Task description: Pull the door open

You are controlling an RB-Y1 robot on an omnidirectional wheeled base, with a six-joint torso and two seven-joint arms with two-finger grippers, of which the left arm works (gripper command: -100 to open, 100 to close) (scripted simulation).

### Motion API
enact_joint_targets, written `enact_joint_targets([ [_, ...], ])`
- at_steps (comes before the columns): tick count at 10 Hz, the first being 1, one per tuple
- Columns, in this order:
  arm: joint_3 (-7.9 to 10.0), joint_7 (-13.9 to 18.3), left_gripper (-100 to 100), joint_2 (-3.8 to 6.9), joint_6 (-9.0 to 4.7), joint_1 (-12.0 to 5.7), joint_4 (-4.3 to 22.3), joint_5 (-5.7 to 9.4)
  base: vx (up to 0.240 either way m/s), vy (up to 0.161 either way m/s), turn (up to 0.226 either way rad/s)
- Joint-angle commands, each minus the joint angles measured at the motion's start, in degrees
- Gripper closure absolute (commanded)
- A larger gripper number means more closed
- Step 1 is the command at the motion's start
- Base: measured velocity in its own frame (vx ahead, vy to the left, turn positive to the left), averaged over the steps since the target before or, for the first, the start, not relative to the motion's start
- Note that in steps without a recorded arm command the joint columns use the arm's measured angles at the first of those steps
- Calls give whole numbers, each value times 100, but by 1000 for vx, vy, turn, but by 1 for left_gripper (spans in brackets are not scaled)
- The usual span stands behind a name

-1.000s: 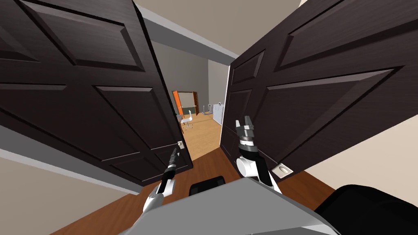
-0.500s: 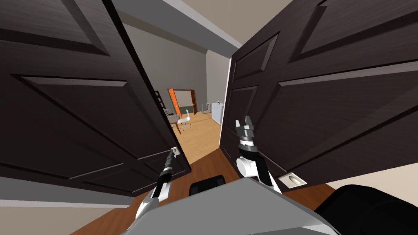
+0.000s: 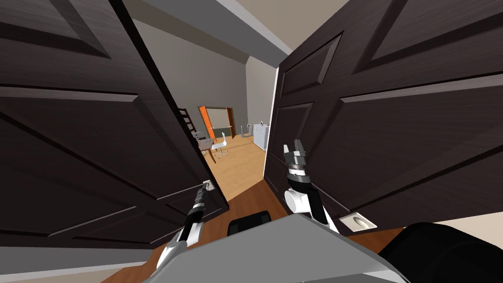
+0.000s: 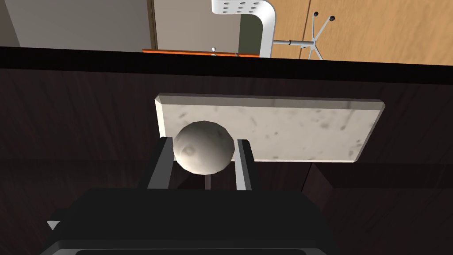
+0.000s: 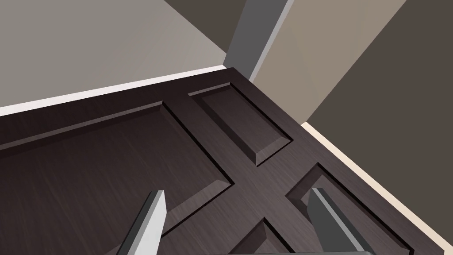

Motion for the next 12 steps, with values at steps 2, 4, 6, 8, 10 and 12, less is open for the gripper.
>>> enact_joint_targets([
  [2, -2, -2, 100, -4, 2, 8, 3, -1, -12, 2, -4],
  [4, -2, -2, 100, -4, 2, 8, 3, -1, -3, -1, 1],
  [6, -107, 136, 100, 56, -44, 37, 4, -76, -122, 21, -89],
  [8, -206, 275, 100, 118, -98, 64, -1, -146, -229, 42, -94],
  [10, -339, 462, 100, 201, -170, 101, -6, -240, -242, 60, -112],
  [12, -448, 615, 100, 270, -229, 130, -11, -317, -228, 44, -95],
])
